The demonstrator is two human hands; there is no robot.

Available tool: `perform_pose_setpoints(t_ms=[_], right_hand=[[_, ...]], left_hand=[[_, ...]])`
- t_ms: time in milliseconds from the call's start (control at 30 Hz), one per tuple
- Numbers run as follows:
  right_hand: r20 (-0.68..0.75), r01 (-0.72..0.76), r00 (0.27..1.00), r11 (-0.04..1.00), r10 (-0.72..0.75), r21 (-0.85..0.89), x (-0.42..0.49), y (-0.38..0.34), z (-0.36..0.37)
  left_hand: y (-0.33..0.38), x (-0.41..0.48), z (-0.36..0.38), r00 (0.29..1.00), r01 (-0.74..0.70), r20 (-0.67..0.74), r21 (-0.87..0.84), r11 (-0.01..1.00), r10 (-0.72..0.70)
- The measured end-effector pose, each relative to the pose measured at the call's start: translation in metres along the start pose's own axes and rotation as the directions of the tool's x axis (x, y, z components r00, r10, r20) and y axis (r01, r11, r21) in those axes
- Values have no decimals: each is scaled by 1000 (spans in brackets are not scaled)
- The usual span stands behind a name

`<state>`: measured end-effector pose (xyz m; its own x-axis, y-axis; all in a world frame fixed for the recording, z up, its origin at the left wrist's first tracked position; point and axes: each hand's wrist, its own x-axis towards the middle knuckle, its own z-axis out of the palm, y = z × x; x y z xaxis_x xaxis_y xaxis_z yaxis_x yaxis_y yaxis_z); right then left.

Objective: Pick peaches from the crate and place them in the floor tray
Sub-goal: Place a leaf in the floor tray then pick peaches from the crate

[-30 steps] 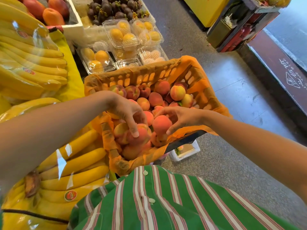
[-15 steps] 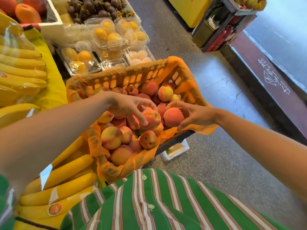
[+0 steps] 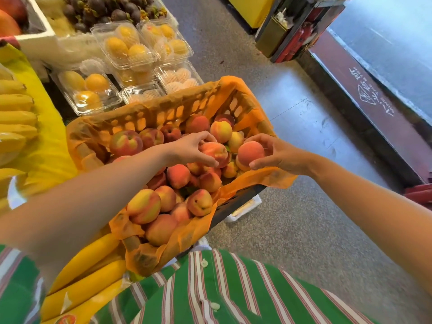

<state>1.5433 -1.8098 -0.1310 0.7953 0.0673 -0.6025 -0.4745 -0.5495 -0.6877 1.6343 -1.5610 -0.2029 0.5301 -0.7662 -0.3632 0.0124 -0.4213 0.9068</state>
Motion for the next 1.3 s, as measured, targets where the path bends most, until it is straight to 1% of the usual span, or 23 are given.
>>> perform_pose_setpoints(t_ms=[33, 67, 133, 200, 233, 267, 333, 400, 467, 567, 667, 767, 833, 867, 933, 1033, 1167, 1233, 1300], right_hand=[[-2, 17, 1000, 991, -17, -129, 2, 1, -1], [9, 23, 1000, 961, -21, -277, 7, 3, -1], [39, 21, 999, 840, 1, -543, 21, 7, 3], [67, 58, 998, 711, -14, -701, 34, 3, 12], [84, 74, 996, 674, -18, -735, 40, 1, 16], [100, 83, 995, 659, -12, -747, 45, 0, 19], [126, 70, 991, 648, 41, -758, 53, 2, 21], [157, 68, 983, 614, 92, -786, 58, 8, 24], [188, 94, 977, 588, 100, -803, 60, 14, 27], [200, 92, 974, 626, 103, -774, 59, 18, 27], [191, 38, 973, 723, 131, -689, 55, 19, 21], [167, 30, 982, 804, 87, -593, 47, 15, 15], [125, 43, 992, 882, 19, -470, 39, 8, 13], [96, 57, 995, 923, -22, -381, 33, 4, 13], [34, 109, 994, 966, -104, -232, 21, -5, 15], [-42, 209, 974, 958, -221, -199, 8, -8, 14], [-163, 282, 936, 941, -312, -187, -12, 7, -2], [-211, 308, 921, 943, -328, -125, -29, 20, -16], [-282, 329, 897, 940, -341, -90, -50, 38, -32]], left_hand=[[1, 2, -1, 1000, 25, -9, -60, 998, -25], [1, 3, -3, 999, 40, -21, -97, 994, -42], [3, 5, -8, 998, 47, -45, -113, 993, -52], [3, 5, -13, 996, 61, -57, -118, 991, -68], [2, 4, -15, 995, 72, -54, -130, 989, -80], [2, 3, -15, 995, 80, -49, -141, 987, -87], [1, -1, -16, 995, 90, -33, -153, 984, -97], [0, -3, -18, 995, 96, 3, -187, 978, -97], [-1, -4, -19, 995, 101, 39, -231, 968, -94], [-3, -2, -20, 995, 94, 65, -245, 965, -81], [-1, 4, -18, 993, 89, 95, -254, 963, -67], [2, 11, -12, 993, 76, 105, -263, 962, -50], [4, 16, -7, 994, 67, 106, -255, 965, -41], [5, 17, -4, 993, 64, 108, -264, 963, -36], [12, 19, 3, 995, 49, 103, -290, 956, -20], [25, 21, 16, 993, 29, 114, -350, 936, 11], [54, 28, 41, 991, 9, 127, -405, 914, 47], [74, 34, 61, 994, -20, 87, -444, 896, 66], [94, 44, 88, 995, -68, 39, -445, 893, 95]])
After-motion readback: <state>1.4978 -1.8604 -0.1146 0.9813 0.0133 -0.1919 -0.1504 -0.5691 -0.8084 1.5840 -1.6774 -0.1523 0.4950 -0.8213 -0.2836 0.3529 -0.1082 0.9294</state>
